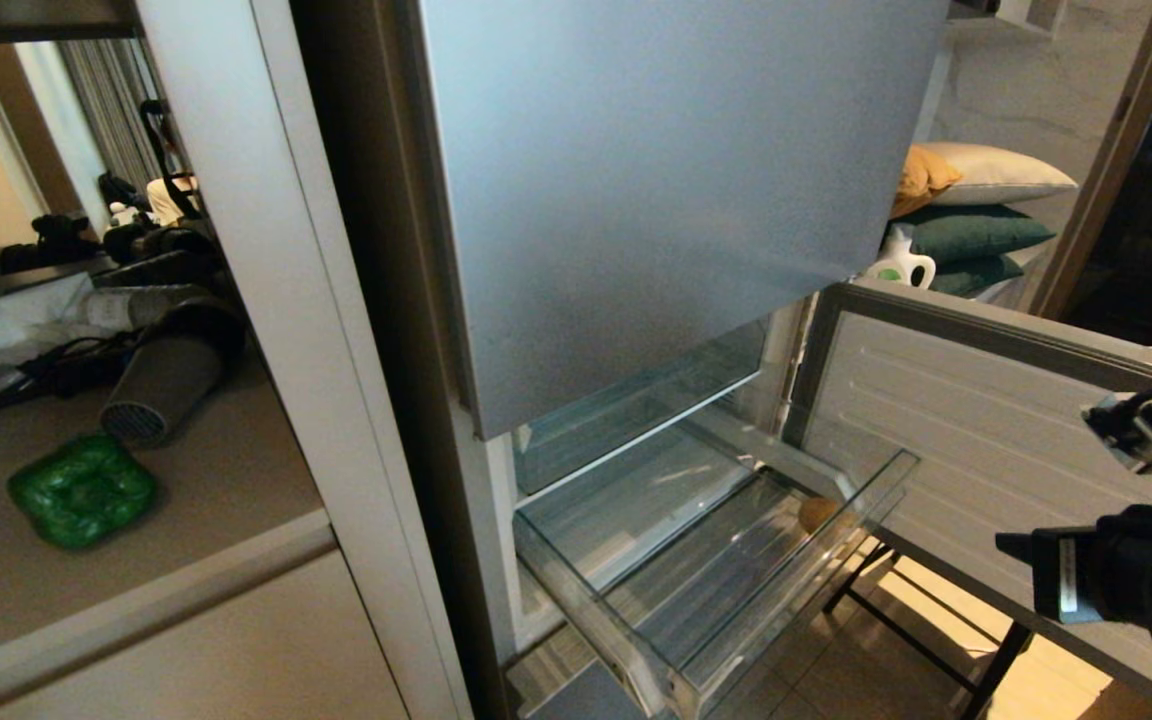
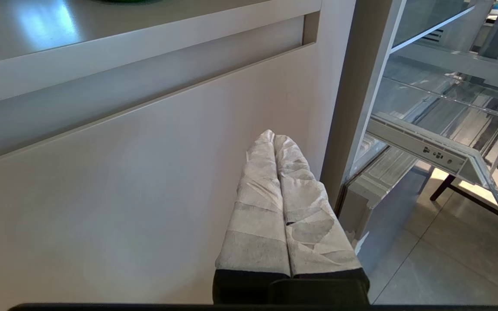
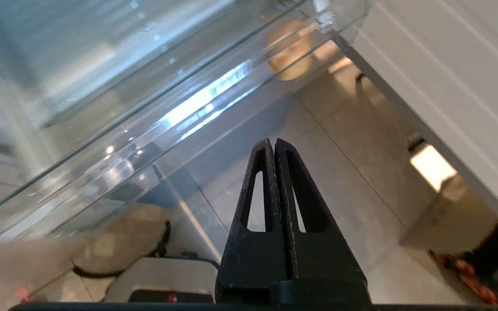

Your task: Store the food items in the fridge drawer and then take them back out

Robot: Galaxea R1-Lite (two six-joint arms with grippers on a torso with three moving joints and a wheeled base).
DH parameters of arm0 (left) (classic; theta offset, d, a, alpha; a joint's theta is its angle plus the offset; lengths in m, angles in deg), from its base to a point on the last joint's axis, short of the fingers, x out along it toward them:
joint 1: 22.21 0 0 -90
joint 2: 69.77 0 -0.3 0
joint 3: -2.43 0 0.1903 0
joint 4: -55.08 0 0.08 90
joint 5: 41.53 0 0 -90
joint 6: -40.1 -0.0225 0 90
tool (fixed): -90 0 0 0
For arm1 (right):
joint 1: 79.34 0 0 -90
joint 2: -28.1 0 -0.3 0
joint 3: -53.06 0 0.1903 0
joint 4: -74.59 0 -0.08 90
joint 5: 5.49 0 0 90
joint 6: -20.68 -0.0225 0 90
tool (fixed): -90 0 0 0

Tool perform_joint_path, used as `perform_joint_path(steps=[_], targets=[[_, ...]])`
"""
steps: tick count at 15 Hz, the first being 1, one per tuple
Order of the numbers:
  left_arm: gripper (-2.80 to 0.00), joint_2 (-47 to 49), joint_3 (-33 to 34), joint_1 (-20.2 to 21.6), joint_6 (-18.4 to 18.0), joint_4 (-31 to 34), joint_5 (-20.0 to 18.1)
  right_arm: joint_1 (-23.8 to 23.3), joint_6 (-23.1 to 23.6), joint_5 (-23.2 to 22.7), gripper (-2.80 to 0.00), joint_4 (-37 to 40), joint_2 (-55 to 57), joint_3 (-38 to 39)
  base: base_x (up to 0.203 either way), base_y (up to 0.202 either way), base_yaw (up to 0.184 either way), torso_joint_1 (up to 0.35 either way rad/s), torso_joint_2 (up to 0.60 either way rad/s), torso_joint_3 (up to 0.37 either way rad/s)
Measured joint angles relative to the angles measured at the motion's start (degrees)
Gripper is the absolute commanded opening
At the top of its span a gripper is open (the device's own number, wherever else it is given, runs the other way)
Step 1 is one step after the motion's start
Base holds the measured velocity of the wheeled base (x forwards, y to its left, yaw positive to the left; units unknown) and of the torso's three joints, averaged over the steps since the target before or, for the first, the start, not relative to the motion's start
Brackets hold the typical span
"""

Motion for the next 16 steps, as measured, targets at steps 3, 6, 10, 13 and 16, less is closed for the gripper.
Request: perform_joint_path(steps=[3,6,10,13,16], targets=[[-2.80,0.00,0.00,0.00,0.00,0.00,0.00,-6.43,3.79,-4.26,-2.80,0.47,7.98,-5.56,0.000,0.000,0.000,0.000,0.00,0.000],[-2.80,0.00,0.00,0.00,0.00,0.00,0.00,-8.53,6.89,-4.65,-2.80,0.47,15.73,-11.08,0.000,0.000,0.000,0.000,0.00,0.000],[-2.80,0.00,0.00,0.00,0.02,0.00,0.00,-9.11,8.68,-4.67,-2.80,0.63,25.02,-18.42,0.000,0.000,0.000,0.000,0.00,0.000],[-2.80,0.00,0.00,0.00,0.02,0.00,0.00,-10.34,10.55,-4.67,-2.80,0.77,30.69,-23.23,0.000,0.000,0.000,0.000,0.00,0.000],[-2.80,0.00,0.00,0.00,0.00,0.00,0.00,-11.40,13.35,-4.61,-2.80,1.46,35.88,-27.70,0.000,0.000,0.000,0.000,0.00,0.000]])
